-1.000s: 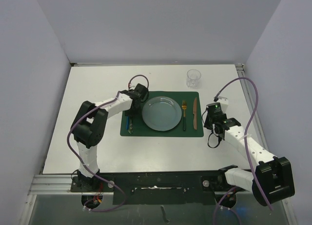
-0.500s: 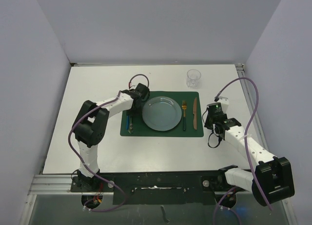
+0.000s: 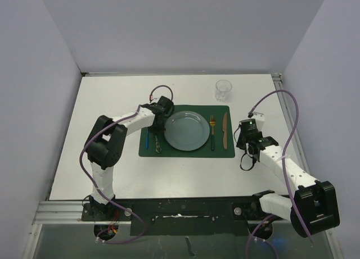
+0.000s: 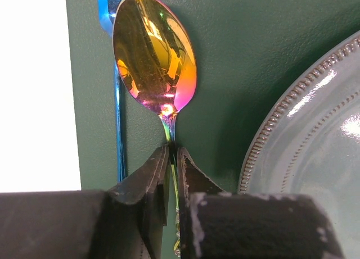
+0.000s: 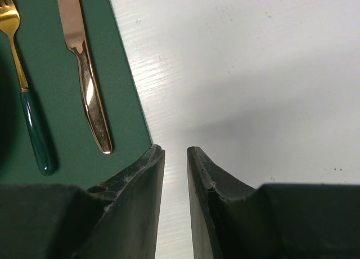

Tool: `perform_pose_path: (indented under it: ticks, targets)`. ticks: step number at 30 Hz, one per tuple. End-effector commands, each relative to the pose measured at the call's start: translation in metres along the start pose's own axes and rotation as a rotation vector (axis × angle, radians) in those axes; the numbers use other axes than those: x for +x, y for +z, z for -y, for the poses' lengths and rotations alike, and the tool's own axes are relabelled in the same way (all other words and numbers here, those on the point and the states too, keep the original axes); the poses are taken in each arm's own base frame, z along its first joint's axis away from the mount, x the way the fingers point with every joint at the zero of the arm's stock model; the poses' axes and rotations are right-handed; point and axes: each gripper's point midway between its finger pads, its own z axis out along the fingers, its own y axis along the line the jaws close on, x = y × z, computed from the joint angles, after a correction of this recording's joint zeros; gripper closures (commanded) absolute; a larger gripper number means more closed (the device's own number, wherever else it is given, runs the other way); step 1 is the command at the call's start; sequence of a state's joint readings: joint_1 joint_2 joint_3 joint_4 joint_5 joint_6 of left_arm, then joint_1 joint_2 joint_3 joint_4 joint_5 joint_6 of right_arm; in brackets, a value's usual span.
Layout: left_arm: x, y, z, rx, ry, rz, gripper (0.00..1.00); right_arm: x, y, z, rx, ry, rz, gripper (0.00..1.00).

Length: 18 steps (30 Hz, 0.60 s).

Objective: Set the dinner table for one person
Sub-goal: Pick up the spoon from the napkin.

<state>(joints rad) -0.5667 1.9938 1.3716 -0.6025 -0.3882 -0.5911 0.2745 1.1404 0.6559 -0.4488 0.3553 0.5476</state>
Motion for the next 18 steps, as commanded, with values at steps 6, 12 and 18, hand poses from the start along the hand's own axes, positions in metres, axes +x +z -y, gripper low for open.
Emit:
perform_pose_path:
  ticks: [6,12,18]
  targets:
    - [0.031,0.030,-0.003,-0.008,0.015,-0.066,1.00,-0.016,-0.004,0.001,-0.002,0.014,0.059,0.75]
    - [0.043,0.038,-0.006,-0.016,0.006,-0.081,1.00,-0.017,-0.005,0.002,0.002,0.016,0.061,0.75]
    - [0.059,0.045,-0.006,0.012,-0.026,-0.108,1.00,-0.017,-0.005,0.001,-0.002,0.014,0.058,0.75]
